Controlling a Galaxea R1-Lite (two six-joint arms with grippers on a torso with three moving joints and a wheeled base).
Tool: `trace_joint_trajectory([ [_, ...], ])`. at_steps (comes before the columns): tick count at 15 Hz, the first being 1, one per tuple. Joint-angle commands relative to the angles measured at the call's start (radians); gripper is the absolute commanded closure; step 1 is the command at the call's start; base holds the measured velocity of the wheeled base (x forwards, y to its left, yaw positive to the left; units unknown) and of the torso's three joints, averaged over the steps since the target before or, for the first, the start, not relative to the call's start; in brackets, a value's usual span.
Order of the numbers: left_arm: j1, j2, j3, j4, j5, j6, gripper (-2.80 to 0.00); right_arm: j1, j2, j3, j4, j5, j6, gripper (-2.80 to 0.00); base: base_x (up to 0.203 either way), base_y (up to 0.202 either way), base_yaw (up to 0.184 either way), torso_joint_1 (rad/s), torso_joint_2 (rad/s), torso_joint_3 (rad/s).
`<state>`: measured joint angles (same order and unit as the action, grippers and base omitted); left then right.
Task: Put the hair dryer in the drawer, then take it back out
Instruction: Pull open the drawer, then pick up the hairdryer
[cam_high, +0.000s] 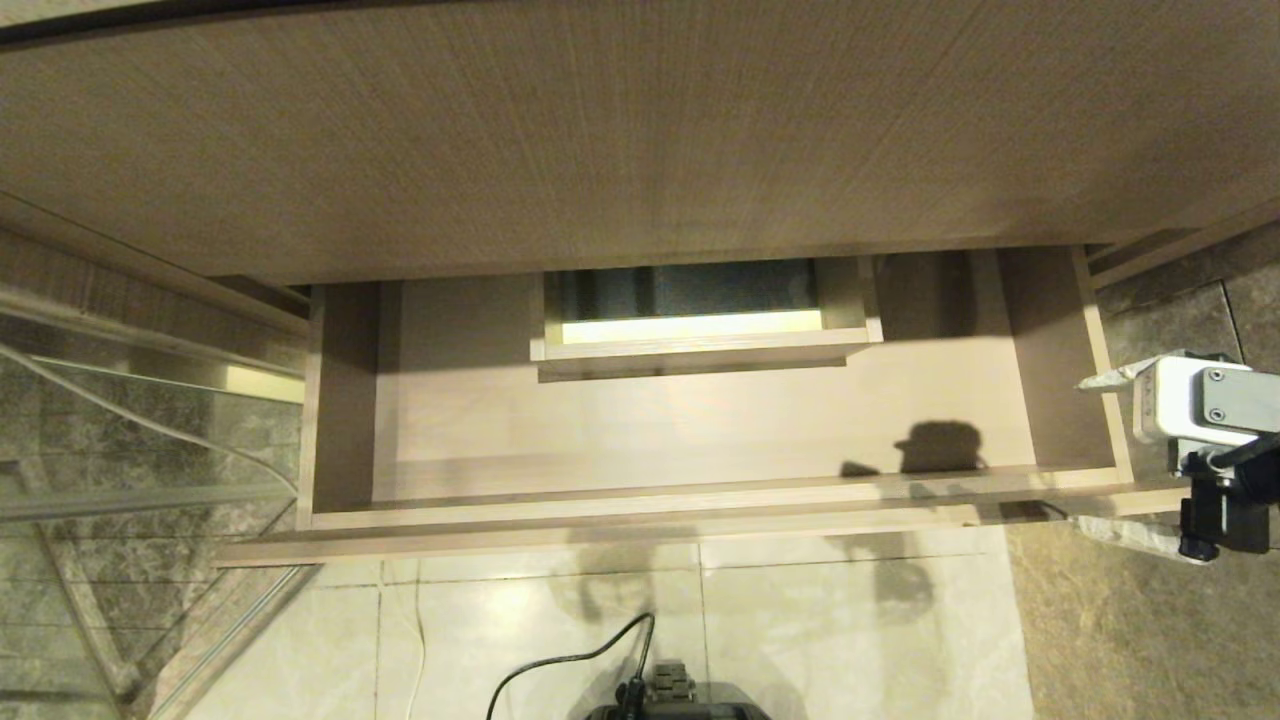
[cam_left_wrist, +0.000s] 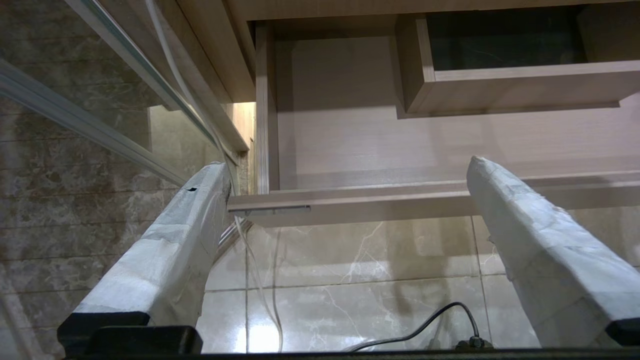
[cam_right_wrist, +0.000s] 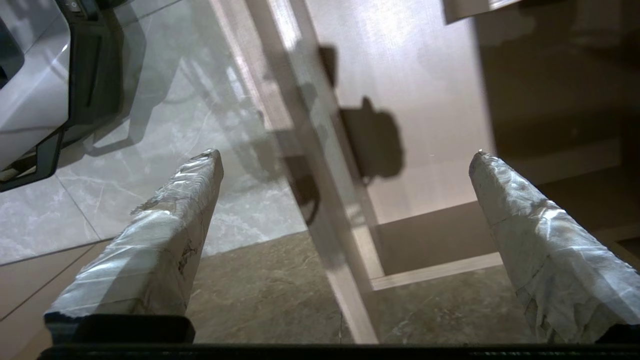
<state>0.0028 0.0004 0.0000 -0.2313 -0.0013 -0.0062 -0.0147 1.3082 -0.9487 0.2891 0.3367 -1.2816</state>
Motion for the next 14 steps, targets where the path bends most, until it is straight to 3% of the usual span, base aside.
trace_joint_trajectory([
  [1, 0.0, 0.0, 0.04, -0.002, 0.0, 0.0, -2.8, 0.002, -0.023, -0.004, 0.008, 0.001, -0.01, -2.8, 0.0, 0.0, 0.0, 0.0, 0.0, 0.0],
  [2, 0.0, 0.0, 0.04, -0.003, 0.0, 0.0, -2.8, 0.004, -0.029, -0.005, 0.006, -0.002, -0.01, -2.59, 0.0, 0.0, 0.0, 0.0, 0.0, 0.0],
  [3, 0.0, 0.0, 0.04, -0.002, 0.0, 0.0, -2.8, 0.004, -0.03, -0.015, 0.001, 0.0, -0.006, 0.0, 0.0, 0.0, 0.0, 0.0, 0.0, 0.0],
  [10, 0.0, 0.0, 0.04, -0.002, 0.0, 0.0, -2.8, 0.009, -0.06, -0.132, 0.008, 0.008, 0.161, 0.0, 0.0, 0.0, 0.0, 0.0, 0.0, 0.0],
  [14, 0.0, 0.0, 0.04, -0.002, 0.0, 0.0, -2.8, 0.009, -0.087, -0.181, 0.21, 0.072, 0.184, 0.0, 0.0, 0.0, 0.0, 0.0, 0.0, 0.0],
])
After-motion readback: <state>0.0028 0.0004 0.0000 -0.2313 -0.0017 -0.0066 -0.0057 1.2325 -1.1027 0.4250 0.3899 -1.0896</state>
